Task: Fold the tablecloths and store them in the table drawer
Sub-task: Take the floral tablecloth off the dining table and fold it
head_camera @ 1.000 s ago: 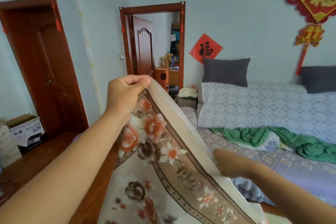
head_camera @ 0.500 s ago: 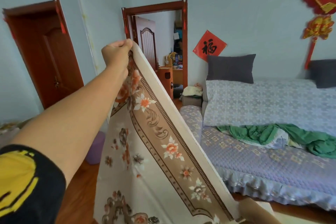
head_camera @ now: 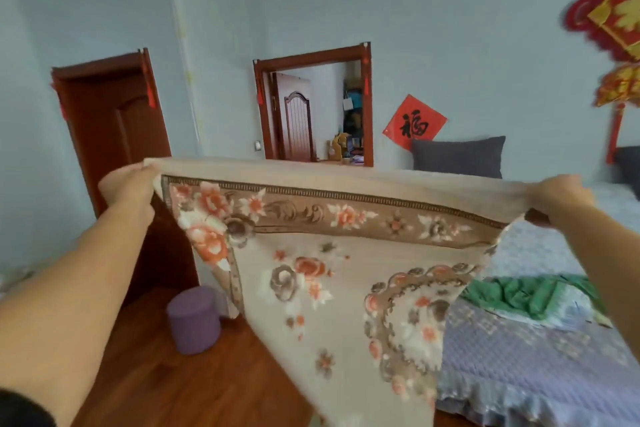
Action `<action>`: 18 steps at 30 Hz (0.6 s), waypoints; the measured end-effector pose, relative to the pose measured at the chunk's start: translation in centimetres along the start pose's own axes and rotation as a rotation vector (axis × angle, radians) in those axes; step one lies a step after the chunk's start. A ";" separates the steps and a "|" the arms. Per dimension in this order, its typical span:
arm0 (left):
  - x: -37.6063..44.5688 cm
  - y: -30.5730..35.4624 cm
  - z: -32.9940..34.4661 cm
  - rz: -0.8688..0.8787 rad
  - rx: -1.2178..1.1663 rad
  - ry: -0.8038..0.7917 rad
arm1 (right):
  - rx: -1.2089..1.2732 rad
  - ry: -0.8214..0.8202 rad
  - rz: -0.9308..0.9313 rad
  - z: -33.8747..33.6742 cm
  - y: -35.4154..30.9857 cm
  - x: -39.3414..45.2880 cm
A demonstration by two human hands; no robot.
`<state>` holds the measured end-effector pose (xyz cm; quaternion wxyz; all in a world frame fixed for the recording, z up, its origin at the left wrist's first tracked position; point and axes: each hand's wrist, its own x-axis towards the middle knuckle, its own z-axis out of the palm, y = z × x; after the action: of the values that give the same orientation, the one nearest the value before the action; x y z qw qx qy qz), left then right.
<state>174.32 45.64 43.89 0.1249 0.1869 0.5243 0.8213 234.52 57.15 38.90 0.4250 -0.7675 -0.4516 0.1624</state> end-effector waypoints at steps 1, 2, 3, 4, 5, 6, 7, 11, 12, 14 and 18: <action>0.8 -1.2 -1.0 -0.061 0.015 0.011 | 0.032 -0.039 0.013 0.2 -1.0 0.2; 1.6 -2.5 -1.8 -0.120 0.021 0.026 | 0.030 -0.052 0.011 0.6 -1.9 0.2; 2.2 -3.8 -2.5 -0.165 0.033 0.040 | 0.023 -0.047 0.006 1.0 -2.7 -0.2; 2.8 -4.9 -3.0 -0.196 0.039 0.041 | 0.009 0.010 -0.017 1.5 -3.6 -0.6; 3.4 -5.9 -3.3 -0.206 0.038 0.033 | -0.003 0.097 -0.063 1.7 -4.6 -1.3; 3.9 -6.7 -3.5 -0.202 0.035 0.022 | -0.015 0.176 -0.105 1.9 -5.7 -1.9; 4.4 -7.4 -3.5 -0.197 0.028 0.018 | -0.011 0.222 -0.123 2.0 -6.8 -2.4; 6.6 -10.6 -3.7 -0.204 -0.015 0.037 | -0.069 0.107 -0.099 2.7 -10.3 -2.2; 7.0 -11.5 -3.7 -0.218 -0.029 0.028 | -0.069 0.111 -0.094 3.0 -10.7 -2.2; 7.9 -13.0 -3.5 -0.230 -0.051 0.001 | -0.050 0.202 -0.139 3.5 -11.2 -1.6; 10.3 -14.9 -2.7 -0.182 -0.073 0.019 | -0.011 0.288 -0.144 4.3 -12.1 -0.8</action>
<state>164.01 53.77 31.16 0.2007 0.1260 0.5099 0.8270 224.65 61.49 45.89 0.4919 -0.7507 -0.4407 0.0173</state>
